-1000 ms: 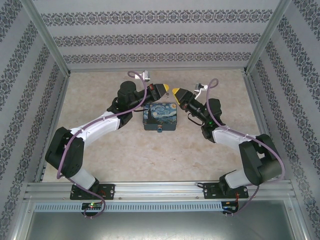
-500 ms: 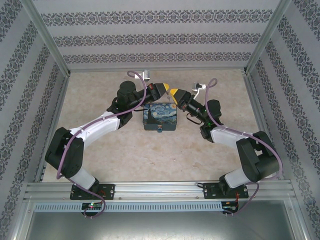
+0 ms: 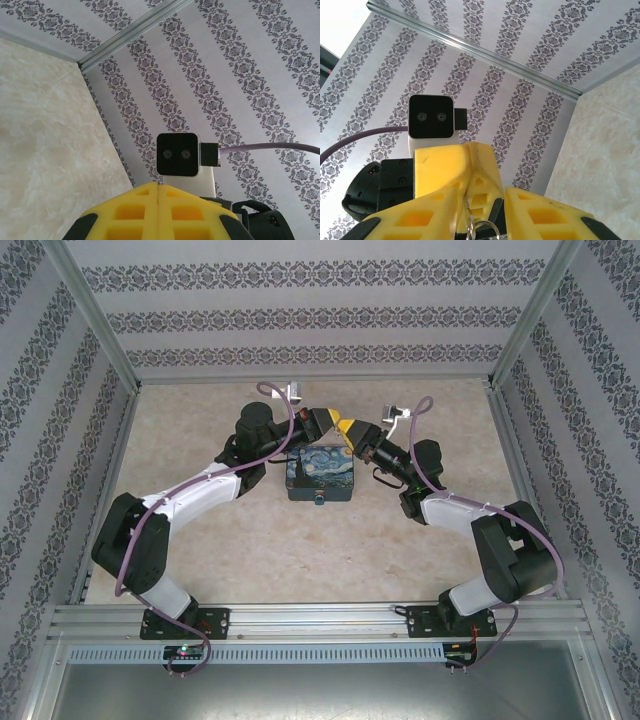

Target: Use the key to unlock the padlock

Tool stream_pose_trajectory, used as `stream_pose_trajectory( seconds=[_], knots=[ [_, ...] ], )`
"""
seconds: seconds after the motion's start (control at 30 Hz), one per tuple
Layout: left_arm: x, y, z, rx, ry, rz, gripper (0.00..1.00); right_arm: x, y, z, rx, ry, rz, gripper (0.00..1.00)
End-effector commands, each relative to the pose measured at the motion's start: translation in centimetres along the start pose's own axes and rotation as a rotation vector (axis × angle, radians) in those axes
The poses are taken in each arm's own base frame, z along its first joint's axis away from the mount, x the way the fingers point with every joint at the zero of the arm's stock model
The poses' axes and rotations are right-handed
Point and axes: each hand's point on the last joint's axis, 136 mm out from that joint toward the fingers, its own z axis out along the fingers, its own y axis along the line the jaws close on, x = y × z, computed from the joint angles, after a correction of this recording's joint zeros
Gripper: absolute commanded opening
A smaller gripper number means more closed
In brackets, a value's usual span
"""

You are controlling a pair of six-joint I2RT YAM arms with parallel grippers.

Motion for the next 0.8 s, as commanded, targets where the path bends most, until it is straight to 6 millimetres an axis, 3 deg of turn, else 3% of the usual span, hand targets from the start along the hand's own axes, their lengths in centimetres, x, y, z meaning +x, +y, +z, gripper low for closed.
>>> stream_pose_trajectory(
  seconds=[0.0,0.4,0.77],
  knots=[
    [-1.0,-1.1,0.3,0.035,-0.004,0.007,0.00,0.7,1.6,0.5,-0.062,0.033,-0.027,0.31],
    [-0.9,-0.6,0.5,0.024,0.003,-0.001,0.00,1.2,0.9,0.3,-0.047,0.044,-0.022,0.27],
    [-0.9,-0.6,0.4,0.020,0.005,-0.003,0.00,0.1,0.1,-0.4,-0.025,0.007,-0.009,0.22]
  ],
)
